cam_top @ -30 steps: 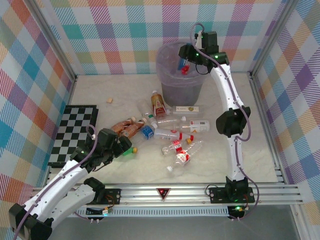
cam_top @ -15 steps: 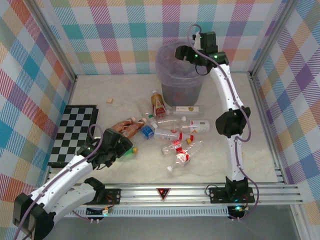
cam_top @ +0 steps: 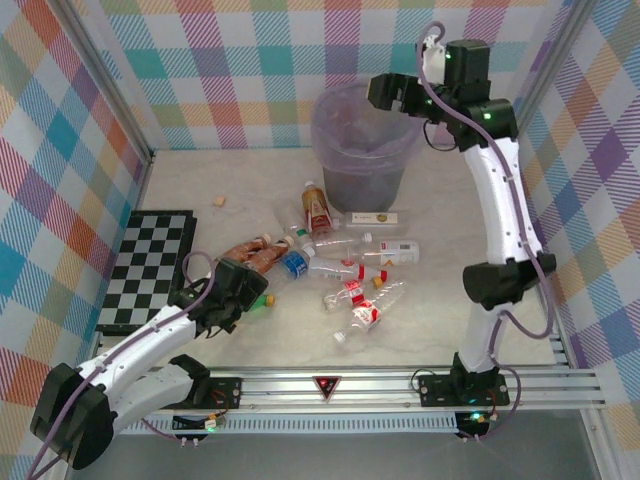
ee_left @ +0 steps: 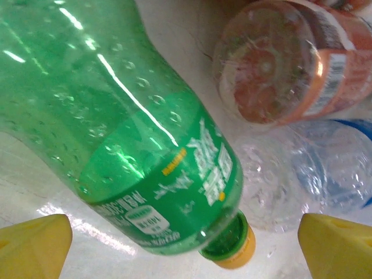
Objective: Put the plastic bottles in the bin
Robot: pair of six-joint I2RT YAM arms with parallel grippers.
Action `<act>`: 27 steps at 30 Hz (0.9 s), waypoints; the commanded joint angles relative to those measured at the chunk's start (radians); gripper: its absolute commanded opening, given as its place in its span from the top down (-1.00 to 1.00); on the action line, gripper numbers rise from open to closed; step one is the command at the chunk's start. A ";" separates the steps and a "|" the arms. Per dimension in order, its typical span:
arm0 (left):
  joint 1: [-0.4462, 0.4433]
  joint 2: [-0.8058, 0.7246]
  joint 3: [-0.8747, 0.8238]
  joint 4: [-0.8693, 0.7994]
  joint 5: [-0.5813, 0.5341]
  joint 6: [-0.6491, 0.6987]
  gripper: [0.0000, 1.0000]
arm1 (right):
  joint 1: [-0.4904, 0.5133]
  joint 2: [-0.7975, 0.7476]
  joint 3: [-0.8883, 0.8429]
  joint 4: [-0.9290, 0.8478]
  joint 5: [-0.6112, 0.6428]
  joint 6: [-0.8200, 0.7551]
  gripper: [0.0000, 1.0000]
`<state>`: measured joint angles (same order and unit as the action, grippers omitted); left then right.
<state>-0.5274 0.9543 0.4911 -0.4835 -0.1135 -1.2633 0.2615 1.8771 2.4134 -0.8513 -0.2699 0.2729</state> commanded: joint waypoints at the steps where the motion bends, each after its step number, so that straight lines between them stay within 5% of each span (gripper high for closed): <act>1: 0.008 -0.018 -0.040 0.069 -0.049 -0.104 -0.92 | -0.001 -0.053 -0.126 -0.074 -0.071 -0.039 -0.93; 19: 0.006 0.018 -0.155 0.238 -0.036 -0.140 -0.63 | -0.038 -0.504 -0.866 0.021 -0.096 0.014 -0.94; 27: -0.009 0.010 -0.069 0.076 -0.090 -0.067 -0.41 | -0.060 -0.595 -1.021 0.033 -0.157 0.048 -0.93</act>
<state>-0.5297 0.9737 0.3885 -0.3389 -0.1616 -1.3655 0.2085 1.3258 1.4036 -0.8394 -0.3763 0.3050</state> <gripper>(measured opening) 0.715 0.968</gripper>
